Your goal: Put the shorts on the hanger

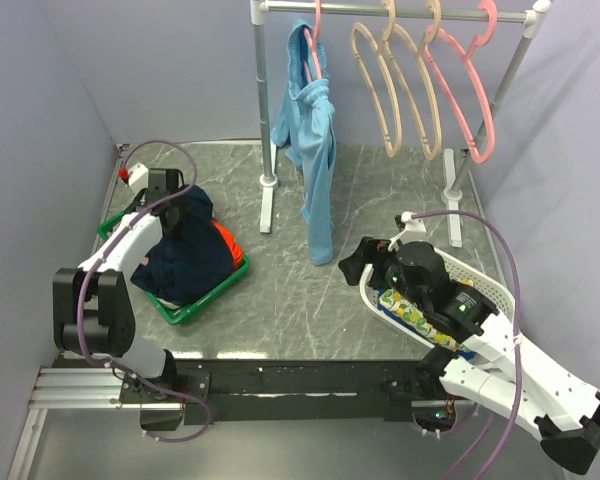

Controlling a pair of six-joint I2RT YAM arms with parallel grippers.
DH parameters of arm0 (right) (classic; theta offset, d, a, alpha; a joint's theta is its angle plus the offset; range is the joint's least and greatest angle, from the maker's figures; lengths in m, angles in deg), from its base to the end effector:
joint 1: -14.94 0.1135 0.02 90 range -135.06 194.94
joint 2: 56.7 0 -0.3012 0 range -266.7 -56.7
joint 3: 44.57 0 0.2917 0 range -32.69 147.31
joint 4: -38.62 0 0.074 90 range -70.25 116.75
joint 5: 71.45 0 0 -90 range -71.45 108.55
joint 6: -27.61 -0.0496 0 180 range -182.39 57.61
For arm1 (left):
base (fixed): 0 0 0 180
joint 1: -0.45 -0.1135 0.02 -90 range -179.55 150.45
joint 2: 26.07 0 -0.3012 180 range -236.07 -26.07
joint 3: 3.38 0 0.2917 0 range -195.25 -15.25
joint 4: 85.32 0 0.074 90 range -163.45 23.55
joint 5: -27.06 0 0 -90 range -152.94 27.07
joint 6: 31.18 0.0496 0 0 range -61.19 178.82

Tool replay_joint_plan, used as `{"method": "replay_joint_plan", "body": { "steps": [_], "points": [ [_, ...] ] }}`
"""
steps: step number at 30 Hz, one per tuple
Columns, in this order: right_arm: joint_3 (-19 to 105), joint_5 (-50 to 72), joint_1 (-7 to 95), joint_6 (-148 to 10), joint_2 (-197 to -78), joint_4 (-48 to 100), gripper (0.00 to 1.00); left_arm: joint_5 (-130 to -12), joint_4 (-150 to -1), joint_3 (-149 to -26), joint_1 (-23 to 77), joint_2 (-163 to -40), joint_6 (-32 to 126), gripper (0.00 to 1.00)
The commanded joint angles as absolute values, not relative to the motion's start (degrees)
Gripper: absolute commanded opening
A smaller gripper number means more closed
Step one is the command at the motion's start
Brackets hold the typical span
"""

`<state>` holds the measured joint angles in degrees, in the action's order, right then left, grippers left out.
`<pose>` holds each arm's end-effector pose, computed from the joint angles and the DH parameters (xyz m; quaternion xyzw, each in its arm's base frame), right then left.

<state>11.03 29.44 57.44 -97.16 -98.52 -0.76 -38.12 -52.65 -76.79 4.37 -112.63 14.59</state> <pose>0.1460 0.1211 0.3308 -0.0063 0.8439 0.2685 0.4645 0.3695 -0.0044 0.2624 -0.3877 0.8217 0.0320 0.4166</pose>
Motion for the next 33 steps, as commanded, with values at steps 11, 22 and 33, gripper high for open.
{"method": "replay_joint_plan", "body": {
  "steps": [11, 22, 33],
  "points": [
    [12.0, 30.4, 57.7, -95.8, -96.0, -0.8, 1.00, -37.8, -44.2, -87.3, 4.0, -100.1, 20.8, 0.01],
    [16.8, 30.4, 57.7, -95.4, -98.8, -0.8, 1.00, -43.6, -36.8, -106.6, 4.0, -88.2, 30.2, 0.01],
    [24.3, 32.3, 57.7, -94.7, -101.3, -2.4, 1.00, -71.0, -35.6, -131.9, 5.9, -94.0, 31.7, 0.01]
  ]
}}
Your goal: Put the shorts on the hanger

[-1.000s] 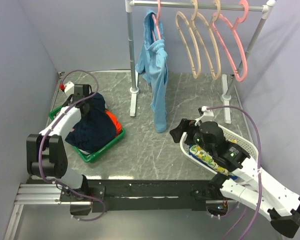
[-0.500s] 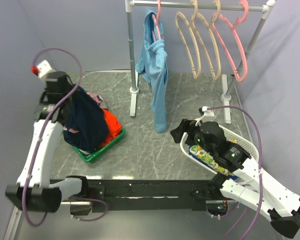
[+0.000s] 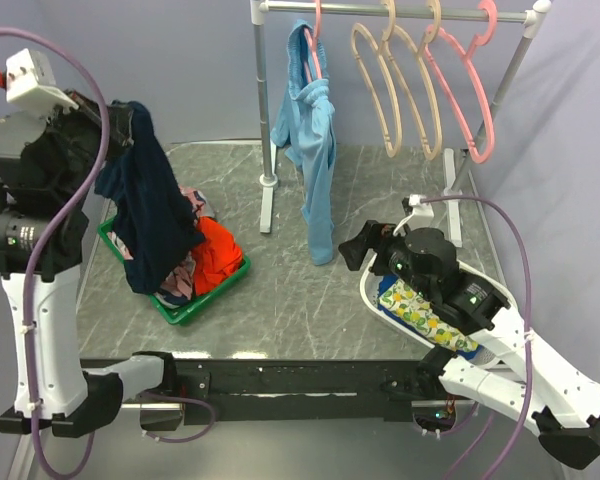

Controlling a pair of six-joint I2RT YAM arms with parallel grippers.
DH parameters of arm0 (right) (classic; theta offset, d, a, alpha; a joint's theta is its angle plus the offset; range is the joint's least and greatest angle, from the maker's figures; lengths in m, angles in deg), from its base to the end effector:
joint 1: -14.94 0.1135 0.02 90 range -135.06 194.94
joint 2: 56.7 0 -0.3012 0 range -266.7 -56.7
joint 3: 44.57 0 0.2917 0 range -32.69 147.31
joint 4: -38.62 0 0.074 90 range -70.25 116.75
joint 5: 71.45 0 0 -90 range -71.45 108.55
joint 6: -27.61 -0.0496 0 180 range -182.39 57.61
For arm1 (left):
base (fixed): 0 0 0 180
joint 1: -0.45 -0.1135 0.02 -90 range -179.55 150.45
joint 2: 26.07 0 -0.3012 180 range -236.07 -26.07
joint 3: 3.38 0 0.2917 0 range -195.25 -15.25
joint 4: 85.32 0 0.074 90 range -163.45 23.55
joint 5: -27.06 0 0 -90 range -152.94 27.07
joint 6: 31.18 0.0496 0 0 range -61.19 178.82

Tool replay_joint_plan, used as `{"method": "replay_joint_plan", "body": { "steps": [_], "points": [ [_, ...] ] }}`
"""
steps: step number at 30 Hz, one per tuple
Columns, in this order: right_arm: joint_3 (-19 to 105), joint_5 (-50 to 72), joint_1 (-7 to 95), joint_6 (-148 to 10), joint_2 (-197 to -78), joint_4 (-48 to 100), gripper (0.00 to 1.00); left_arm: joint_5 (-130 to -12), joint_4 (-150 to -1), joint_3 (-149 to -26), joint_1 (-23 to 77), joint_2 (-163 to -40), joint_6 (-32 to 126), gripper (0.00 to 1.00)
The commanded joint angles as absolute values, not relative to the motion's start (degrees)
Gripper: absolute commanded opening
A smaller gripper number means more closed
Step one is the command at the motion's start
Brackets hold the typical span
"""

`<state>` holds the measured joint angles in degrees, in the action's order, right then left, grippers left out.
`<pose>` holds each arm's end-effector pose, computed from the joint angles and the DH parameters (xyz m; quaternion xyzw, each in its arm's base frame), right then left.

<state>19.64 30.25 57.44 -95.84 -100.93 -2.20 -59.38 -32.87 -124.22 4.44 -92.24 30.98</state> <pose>0.1490 0.1229 0.3797 -0.0070 0.8211 0.2813 0.4967 0.1902 -0.0102 0.6318 -0.1651 0.6734 -0.1768 0.6986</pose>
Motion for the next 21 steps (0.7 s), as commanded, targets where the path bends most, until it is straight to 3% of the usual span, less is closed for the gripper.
{"method": "replay_joint_plan", "body": {
  "steps": [1, 6, 12, 15, 21],
  "points": [
    [24.8, 32.4, 57.7, -94.5, -101.5, -2.6, 1.00, -72.8, -34.5, -135.8, 7.1, -94.8, 31.7, 0.01],
    [27.9, 33.5, 57.7, -94.0, -102.7, -3.6, 1.00, -71.5, -31.4, -144.4, 17.0, -100.8, 32.3, 0.01],
    [30.1, 34.5, 57.7, -93.8, -103.5, -4.6, 1.00, -71.5, -34.9, -138.0, 28.8, -98.6, 32.3, 0.01],
    [30.0, 34.7, 57.7, -94.3, -103.6, -5.1, 1.00, -74.7, -38.5, -128.5, 34.3, -95.1, 31.4, 0.01],
    [25.2, 34.6, 57.7, -96.4, -101.6, -5.9, 1.00, -79.8, -52.1, -89.0, 41.5, -80.3, 23.9, 0.01]
  ]
}}
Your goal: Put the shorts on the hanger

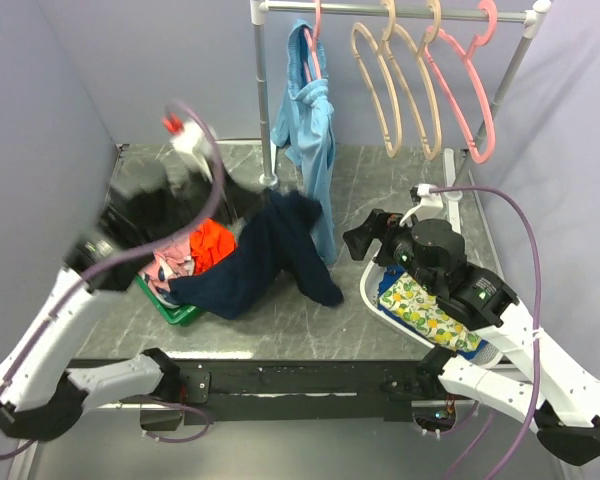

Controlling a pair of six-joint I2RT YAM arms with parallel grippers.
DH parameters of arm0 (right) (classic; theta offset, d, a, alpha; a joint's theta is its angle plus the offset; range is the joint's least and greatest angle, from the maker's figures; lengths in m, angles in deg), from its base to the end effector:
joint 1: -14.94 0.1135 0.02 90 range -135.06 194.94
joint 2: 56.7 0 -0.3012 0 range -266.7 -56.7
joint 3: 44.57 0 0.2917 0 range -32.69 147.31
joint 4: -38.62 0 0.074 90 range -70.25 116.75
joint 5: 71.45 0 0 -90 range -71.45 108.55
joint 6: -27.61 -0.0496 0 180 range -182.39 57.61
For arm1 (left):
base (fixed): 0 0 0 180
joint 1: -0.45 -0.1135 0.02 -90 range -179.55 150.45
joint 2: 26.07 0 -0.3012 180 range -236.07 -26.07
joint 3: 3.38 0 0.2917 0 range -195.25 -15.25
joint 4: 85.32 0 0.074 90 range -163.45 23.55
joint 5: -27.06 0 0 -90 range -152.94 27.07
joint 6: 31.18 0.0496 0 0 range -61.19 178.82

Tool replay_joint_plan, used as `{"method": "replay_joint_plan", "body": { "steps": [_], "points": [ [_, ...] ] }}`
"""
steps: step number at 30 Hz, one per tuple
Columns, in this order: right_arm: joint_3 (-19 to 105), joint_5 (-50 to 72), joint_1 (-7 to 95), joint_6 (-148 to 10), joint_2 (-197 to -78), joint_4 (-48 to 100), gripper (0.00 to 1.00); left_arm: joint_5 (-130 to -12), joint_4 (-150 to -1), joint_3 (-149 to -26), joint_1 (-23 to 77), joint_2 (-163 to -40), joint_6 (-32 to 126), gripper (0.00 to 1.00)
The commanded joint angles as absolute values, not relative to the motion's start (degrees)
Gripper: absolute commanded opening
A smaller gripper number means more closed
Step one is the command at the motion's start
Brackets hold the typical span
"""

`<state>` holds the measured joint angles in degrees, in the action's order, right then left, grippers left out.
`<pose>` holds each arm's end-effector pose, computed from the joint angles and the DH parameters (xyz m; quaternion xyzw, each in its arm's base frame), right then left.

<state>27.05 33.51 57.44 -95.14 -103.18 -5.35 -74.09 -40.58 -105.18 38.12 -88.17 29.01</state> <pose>0.1502 0.1203 0.4165 0.0070 0.8099 0.2684 0.5216 0.1728 -0.1455 0.5552 0.1158 0.7278 -0.4329 0.5191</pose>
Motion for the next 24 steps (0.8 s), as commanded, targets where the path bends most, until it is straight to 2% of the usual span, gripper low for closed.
{"method": "replay_joint_plan", "body": {
  "steps": [1, 3, 4, 6, 8, 11, 13, 16, 19, 21, 23, 24],
  "points": [
    [23.8, 34.6, 57.7, -96.6, -101.3, -6.1, 1.00, -80.3, -53.2, -79.2, 42.0, -78.6, 21.3, 0.01],
    [22.5, 34.5, 57.7, -96.9, -101.1, -6.5, 1.00, -85.1, -57.4, -68.8, 43.1, -73.6, 18.0, 0.01],
    [21.0, 34.0, 57.6, -97.0, -101.2, -6.4, 1.00, -86.0, -60.5, -59.8, 43.4, -70.7, 14.4, 0.01],
    [19.4, 32.9, 57.8, -97.4, -101.4, -5.9, 1.00, -87.4, -63.1, -52.6, 44.8, -67.8, 9.5, 0.01],
    [16.7, 31.8, 58.5, -98.1, -102.0, -4.8, 0.99, -88.1, -63.8, -45.1, 45.7, -64.5, 7.0, 0.10],
    [13.7, 32.5, 61.7, -99.7, -104.4, -3.0, 0.96, -87.3, -61.6, -40.6, 46.9, -61.1, 4.3, 0.32],
    [12.5, 34.7, 65.6, -100.8, -107.1, -2.1, 0.91, -86.3, -59.0, -40.6, 46.9, -59.5, 4.5, 0.67],
    [11.3, 35.5, 68.9, -102.4, -109.9, -0.6, 0.84, -80.8, -52.7, -44.1, 47.1, -58.9, 6.3, 0.78],
    [10.4, 35.5, 70.8, -103.1, -111.1, 1.1, 0.68, -73.2, -45.8, -49.8, 47.1, -61.3, 8.8, 0.71],
    [10.7, 35.6, 71.4, -102.7, -112.8, 1.6, 0.61, -65.4, -40.4, -52.5, 47.0, -63.5, 8.3, 0.60],
    [12.3, 36.0, 72.1, -101.5, -114.5, 2.0, 0.61, -63.1, -40.7, -52.0, 47.1, -65.3, 7.3, 0.48],
    [12.8, 36.0, 72.2, -101.0, -116.6, 2.8, 0.61, -63.1, -40.2, -51.1, 47.1, -65.4, 4.1, 0.35]
  ]
}}
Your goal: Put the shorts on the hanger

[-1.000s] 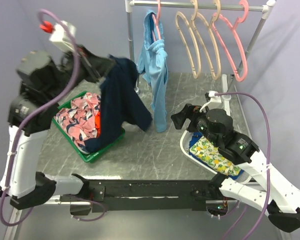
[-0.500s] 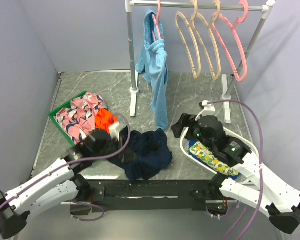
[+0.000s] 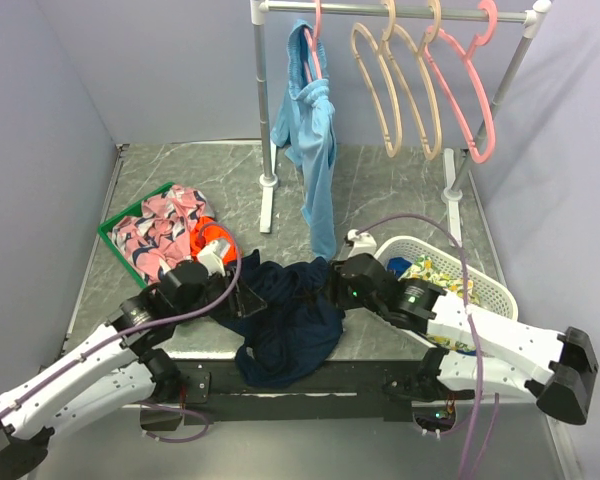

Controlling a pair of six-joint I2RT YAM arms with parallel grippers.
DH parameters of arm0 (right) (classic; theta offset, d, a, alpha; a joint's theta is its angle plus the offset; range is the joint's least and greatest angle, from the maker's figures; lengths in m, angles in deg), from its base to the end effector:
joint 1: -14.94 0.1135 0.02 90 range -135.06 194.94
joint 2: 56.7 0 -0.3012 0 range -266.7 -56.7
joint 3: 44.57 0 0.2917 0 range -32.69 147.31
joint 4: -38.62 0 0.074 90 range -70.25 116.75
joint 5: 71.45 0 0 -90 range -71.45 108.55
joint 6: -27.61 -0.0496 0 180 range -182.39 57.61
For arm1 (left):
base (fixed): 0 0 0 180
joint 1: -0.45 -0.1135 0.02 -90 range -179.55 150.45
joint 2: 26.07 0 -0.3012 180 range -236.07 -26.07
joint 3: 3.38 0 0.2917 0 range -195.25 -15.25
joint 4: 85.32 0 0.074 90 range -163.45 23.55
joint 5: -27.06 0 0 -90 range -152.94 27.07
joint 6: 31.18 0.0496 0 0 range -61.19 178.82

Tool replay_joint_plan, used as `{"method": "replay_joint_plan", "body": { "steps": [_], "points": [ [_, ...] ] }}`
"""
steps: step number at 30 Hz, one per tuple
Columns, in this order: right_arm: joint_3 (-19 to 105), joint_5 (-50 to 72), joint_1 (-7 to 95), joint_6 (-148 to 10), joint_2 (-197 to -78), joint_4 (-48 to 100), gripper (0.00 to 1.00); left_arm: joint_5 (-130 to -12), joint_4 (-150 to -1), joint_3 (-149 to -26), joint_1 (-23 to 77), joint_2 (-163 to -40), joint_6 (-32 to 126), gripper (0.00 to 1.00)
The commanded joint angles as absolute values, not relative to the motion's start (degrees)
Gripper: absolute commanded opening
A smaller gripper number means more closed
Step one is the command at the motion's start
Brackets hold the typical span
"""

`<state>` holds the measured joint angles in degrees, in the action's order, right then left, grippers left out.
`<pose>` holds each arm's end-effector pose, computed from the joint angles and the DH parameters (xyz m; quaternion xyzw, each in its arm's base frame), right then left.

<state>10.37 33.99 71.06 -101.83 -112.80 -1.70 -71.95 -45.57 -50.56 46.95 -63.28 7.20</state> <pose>0.1419 0.1877 0.2769 -0.0764 0.9019 0.2192 0.3643 0.1142 -0.1317 0.2851 0.0008 0.8633 -0.4223 0.2764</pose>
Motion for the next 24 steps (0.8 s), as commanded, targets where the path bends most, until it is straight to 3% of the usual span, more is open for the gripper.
{"method": "replay_joint_plan", "body": {
  "steps": [1, 3, 7, 13, 20, 24],
  "points": [
    [14.7, 36.0, 72.3, -100.4, -117.9, 3.0, 0.61, -61.2, -40.1, -50.6, 47.1, -64.9, 2.3, 0.32],
    [16.7, 37.0, 72.6, -98.1, -121.6, 3.3, 0.61, -58.9, -38.8, -48.8, 47.5, -63.6, -2.8, 0.37],
    [24.1, 38.6, 72.5, -91.1, -129.8, 2.4, 0.63, -55.7, -31.8, -47.2, 48.4, -56.7, -11.6, 0.38],
    [29.4, 35.9, 72.4, -82.9, -139.7, 3.1, 0.65, -59.8, -24.1, -44.3, 49.0, -51.6, -22.6, 0.48],
    [33.1, 32.1, 72.5, -77.2, -146.1, 3.1, 0.66, -62.0, -22.0, -43.7, 49.9, -53.5, -25.8, 0.54],
    [35.1, 30.7, 72.4, -76.1, -149.0, 2.1, 0.66, -62.4, -26.9, -41.4, 53.5, -57.2, -27.9, 0.53]
  ]
}}
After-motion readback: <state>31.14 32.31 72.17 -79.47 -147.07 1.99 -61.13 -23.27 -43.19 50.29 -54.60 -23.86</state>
